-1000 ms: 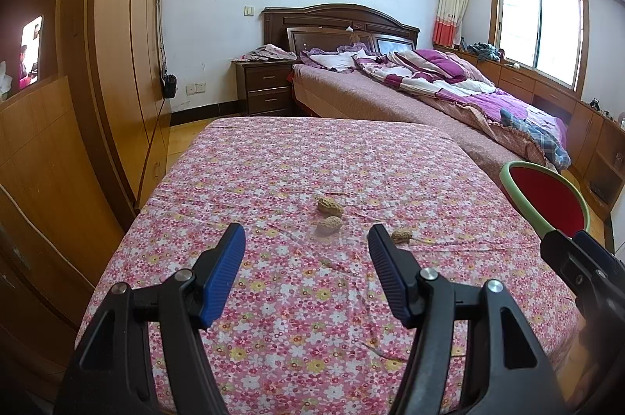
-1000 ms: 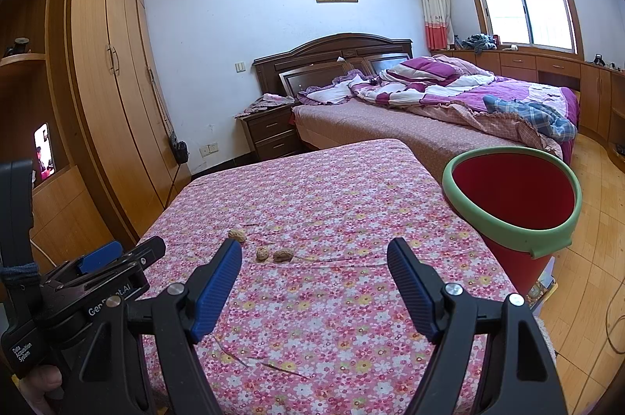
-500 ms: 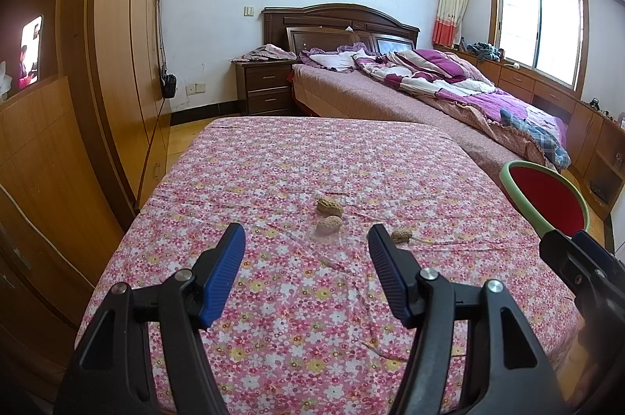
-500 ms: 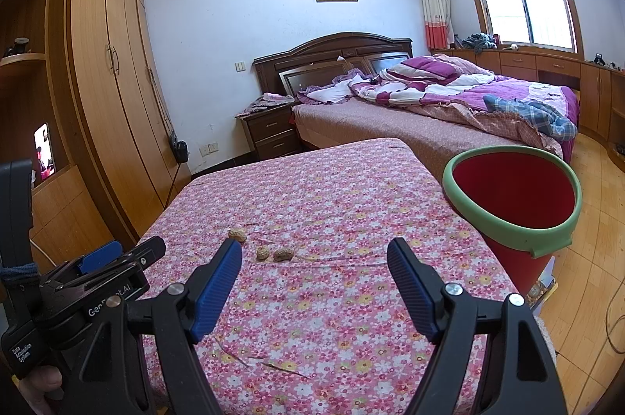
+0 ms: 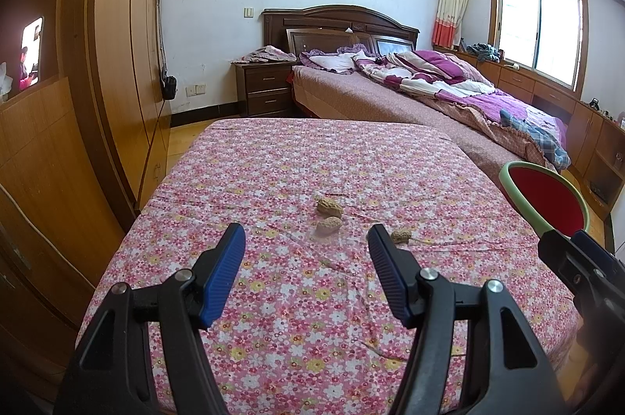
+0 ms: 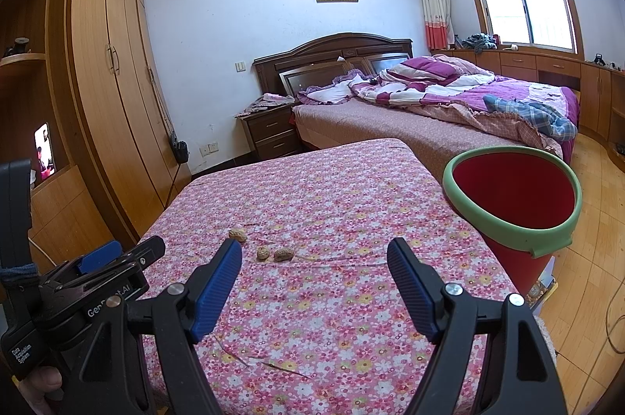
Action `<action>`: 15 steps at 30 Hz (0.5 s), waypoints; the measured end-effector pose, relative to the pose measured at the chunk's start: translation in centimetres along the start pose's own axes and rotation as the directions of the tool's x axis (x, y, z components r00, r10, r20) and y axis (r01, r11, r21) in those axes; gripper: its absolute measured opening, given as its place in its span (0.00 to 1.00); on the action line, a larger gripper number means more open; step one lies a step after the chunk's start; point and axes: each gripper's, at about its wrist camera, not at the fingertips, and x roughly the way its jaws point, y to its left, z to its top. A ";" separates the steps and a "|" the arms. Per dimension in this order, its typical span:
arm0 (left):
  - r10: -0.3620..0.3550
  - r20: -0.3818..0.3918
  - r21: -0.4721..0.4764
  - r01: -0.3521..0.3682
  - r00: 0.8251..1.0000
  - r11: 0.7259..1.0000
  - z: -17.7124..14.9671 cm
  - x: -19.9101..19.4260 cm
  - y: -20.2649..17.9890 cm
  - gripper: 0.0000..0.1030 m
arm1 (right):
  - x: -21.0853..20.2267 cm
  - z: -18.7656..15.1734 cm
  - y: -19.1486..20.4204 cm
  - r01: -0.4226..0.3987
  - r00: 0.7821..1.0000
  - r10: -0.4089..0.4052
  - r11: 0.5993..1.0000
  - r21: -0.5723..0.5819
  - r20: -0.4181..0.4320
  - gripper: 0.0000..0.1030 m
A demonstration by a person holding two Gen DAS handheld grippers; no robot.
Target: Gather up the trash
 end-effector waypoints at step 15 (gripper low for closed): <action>-0.001 0.002 0.001 0.001 1.000 1.000 0.1 -0.1 -0.1 0.64 | 0.0 0.0 0.0 -0.001 1.000 0.001 1.000 0.001 -0.001 0.77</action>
